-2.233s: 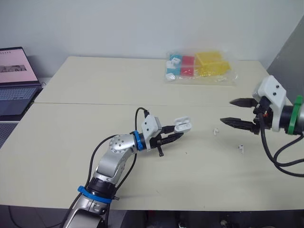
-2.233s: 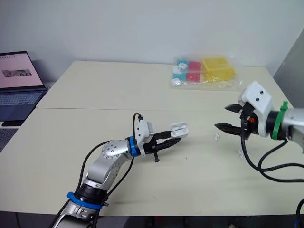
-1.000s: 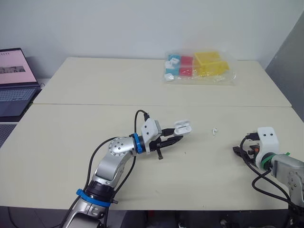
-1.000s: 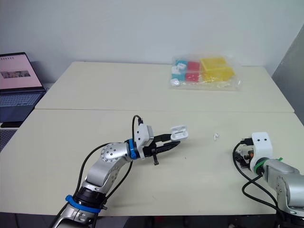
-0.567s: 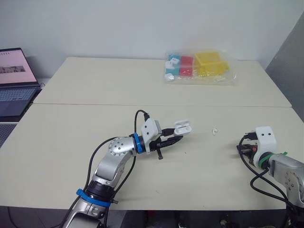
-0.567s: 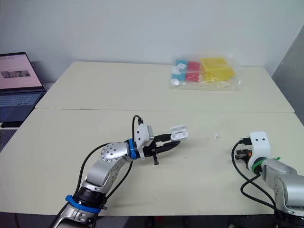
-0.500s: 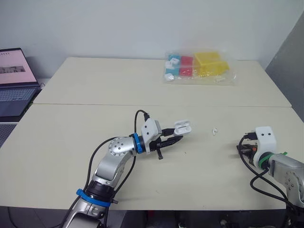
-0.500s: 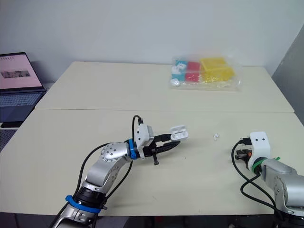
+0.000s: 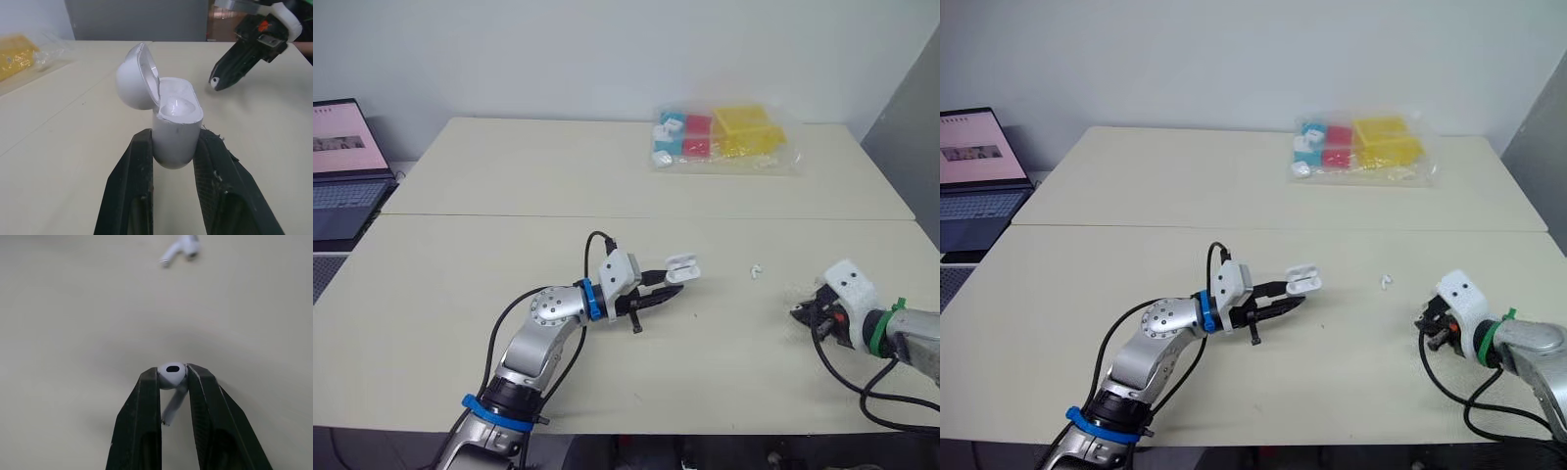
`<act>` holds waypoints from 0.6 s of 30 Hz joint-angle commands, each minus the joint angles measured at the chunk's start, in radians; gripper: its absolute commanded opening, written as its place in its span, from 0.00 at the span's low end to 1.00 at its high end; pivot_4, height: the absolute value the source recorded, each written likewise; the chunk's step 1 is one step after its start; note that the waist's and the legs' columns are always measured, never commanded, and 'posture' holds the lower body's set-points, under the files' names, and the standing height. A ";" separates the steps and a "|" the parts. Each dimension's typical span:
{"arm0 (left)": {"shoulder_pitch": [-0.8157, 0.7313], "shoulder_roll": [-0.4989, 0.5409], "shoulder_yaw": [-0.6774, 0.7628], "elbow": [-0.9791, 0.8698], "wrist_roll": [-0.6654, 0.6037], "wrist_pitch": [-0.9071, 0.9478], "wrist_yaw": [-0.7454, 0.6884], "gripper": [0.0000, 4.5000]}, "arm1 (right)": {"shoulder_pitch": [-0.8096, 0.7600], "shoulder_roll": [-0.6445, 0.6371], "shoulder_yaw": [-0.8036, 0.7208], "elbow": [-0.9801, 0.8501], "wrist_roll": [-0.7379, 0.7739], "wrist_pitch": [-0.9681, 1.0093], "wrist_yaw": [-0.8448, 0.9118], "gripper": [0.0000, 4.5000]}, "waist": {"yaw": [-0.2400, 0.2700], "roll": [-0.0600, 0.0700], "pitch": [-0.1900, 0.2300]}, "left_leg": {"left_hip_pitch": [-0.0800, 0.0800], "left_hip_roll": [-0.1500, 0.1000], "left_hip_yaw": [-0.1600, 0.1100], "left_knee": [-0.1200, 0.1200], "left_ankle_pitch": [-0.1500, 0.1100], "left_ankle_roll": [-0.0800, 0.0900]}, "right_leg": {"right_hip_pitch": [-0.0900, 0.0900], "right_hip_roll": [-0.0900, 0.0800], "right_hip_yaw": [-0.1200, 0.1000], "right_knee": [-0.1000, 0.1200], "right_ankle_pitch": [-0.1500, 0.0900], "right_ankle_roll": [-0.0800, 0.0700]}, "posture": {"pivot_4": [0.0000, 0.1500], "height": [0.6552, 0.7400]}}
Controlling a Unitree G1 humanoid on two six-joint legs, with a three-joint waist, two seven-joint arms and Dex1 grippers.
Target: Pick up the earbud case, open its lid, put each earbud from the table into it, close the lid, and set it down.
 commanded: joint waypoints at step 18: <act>0.071 0.045 0.005 -0.155 -0.014 0.041 0.025 0.17 | -0.249 -0.150 0.297 0.408 -0.232 -0.600 0.550 0.09 | 0.002 -0.001 0.001 | 0.000 0.000 0.000 0.000 0.000 0.000 | 0.000 0.000 0.001 0.000 0.000 0.000 | 1.00 0.94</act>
